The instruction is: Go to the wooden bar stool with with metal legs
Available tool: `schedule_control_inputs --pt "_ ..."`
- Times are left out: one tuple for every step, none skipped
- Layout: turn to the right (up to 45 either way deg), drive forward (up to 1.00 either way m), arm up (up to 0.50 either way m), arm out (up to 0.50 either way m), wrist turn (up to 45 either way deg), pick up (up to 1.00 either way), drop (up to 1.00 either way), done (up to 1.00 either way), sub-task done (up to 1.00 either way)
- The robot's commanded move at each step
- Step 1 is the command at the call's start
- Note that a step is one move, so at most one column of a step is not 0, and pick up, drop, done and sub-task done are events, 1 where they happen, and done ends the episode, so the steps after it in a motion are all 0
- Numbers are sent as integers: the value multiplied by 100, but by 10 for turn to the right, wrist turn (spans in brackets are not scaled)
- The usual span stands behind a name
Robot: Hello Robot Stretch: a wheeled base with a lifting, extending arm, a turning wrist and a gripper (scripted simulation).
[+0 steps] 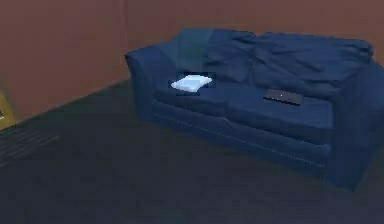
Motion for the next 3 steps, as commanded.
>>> schedule_control_inputs --pt "450 0 0 0 0 0 0 0 0" --pt "210 0 0 0 0 0 0 0 0" --pt "0 100 0 0 0 0 0 0 0"
